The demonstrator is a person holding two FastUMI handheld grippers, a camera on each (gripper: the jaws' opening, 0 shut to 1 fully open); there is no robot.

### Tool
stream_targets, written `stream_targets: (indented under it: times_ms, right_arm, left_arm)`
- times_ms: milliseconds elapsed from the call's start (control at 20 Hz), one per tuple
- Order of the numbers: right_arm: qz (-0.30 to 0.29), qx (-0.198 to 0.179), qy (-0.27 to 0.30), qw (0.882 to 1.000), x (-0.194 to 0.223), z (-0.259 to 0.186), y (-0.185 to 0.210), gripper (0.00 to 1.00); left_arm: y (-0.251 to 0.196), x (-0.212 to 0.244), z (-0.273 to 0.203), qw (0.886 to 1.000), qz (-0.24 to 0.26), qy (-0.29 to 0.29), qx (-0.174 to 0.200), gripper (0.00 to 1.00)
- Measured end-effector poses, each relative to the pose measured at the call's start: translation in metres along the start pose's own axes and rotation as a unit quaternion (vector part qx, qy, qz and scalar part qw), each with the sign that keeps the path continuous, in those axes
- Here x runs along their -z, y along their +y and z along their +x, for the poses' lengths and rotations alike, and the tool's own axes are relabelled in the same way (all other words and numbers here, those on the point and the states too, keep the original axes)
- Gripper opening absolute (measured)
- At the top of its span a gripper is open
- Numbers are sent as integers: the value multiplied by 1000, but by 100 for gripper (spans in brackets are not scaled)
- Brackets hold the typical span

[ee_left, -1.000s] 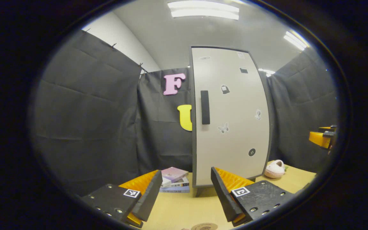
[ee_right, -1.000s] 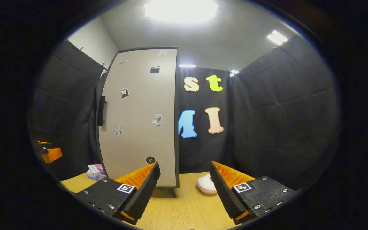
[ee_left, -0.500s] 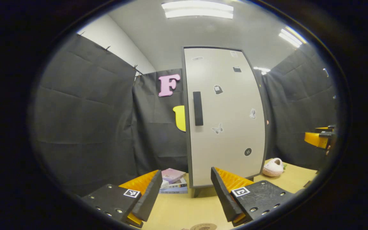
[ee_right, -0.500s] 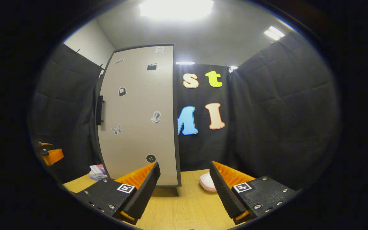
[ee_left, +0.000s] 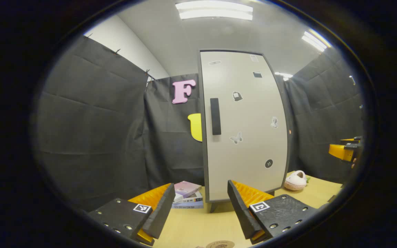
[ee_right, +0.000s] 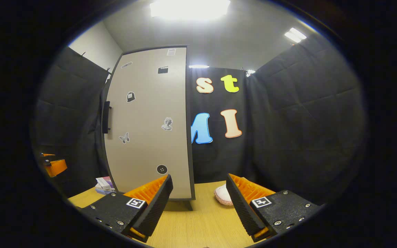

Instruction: Open the cabinet door with the right hand, grasp the bottle in the cabinet with the left hand and place it on the coaster, then close the cabinet door with the right hand.

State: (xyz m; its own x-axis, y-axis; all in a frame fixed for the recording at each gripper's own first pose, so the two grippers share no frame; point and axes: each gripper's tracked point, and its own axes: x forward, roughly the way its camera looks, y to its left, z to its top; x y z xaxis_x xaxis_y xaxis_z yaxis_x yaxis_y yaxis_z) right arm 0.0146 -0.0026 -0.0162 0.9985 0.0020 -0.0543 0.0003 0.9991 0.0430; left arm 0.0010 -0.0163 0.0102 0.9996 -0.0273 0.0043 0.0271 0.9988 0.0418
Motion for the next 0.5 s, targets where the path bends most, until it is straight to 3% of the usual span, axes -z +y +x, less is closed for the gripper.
stream_targets:
  times_ms: [150,200,350,400,500]
  right_arm:
    - [5,-5,-2,1000,-5,3,7,96]
    - [6,-10,-4,1000,-8,4,10,96]
    - [5,-24,-13,1000,-20,11,25,96]
    - [6,-29,-14,999,-23,14,30,96]
    - [11,-43,-17,999,-30,19,44,96]
  left_arm:
    - [6,-2,-4,1000,-1,-4,-5,88]
    - [8,-3,-5,1000,0,-5,-7,83]
    - [19,-5,-14,1000,1,-9,-17,88]
    - [23,-5,-16,1000,1,-9,-22,83]
    - [33,-5,-23,999,1,-10,-32,83]
